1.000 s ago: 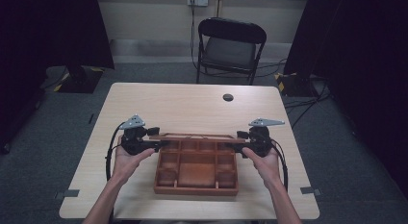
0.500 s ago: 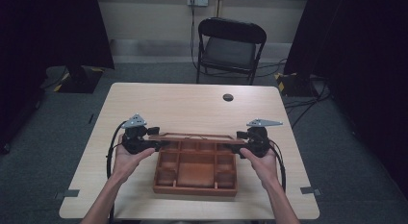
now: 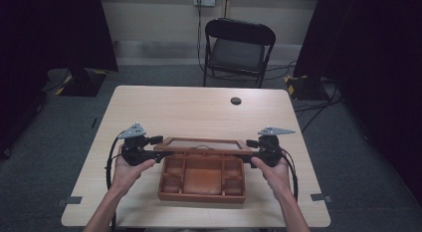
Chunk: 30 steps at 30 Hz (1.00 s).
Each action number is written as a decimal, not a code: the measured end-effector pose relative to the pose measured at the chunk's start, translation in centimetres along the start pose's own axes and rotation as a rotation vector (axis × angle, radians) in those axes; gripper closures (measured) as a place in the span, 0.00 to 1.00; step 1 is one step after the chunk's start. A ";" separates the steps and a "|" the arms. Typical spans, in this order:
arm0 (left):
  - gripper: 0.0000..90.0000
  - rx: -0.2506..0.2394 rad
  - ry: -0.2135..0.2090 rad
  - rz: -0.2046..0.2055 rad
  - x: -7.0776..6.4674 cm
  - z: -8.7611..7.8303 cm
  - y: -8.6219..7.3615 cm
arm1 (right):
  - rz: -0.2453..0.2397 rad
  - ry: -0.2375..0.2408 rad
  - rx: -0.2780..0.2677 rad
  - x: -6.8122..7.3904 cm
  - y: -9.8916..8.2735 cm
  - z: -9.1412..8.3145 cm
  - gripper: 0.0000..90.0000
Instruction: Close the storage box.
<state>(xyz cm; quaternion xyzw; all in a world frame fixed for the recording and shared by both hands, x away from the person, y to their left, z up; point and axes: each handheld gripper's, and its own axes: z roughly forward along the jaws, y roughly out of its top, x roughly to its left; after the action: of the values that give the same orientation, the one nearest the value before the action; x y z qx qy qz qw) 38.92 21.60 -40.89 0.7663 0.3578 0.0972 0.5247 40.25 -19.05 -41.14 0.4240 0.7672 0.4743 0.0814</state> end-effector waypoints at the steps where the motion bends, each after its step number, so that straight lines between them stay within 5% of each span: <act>1: 0.31 0.004 0.002 0.003 -0.1 -0.1 -0.1 | -0.001 -0.001 0.003 0.0 -0.2 -0.1 0.24; 6: 0.30 0.039 0.010 0.032 -0.8 -0.3 -0.6 | -0.037 -0.019 0.061 -0.1 -1.2 -0.4 0.25; 17: 0.30 0.033 -0.005 0.022 -1.0 -0.6 -1.8 | 0.002 -0.040 0.157 -1.8 -2.7 -1.2 0.38; 26: 0.29 0.036 -0.002 0.023 -1.1 -0.5 -2.6 | 0.038 -0.110 0.121 -3.5 -2.0 -2.7 0.42; 30: 0.30 0.047 0.004 0.024 -1.1 -0.3 -2.9 | 0.050 -0.104 0.080 -3.5 -1.8 -3.2 0.45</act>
<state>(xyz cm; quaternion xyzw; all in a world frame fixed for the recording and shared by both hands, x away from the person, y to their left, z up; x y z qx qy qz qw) 36.63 21.68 -43.04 0.7825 0.3517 0.0966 0.5047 39.72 -24.04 -41.83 0.4700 0.7695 0.4224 0.0921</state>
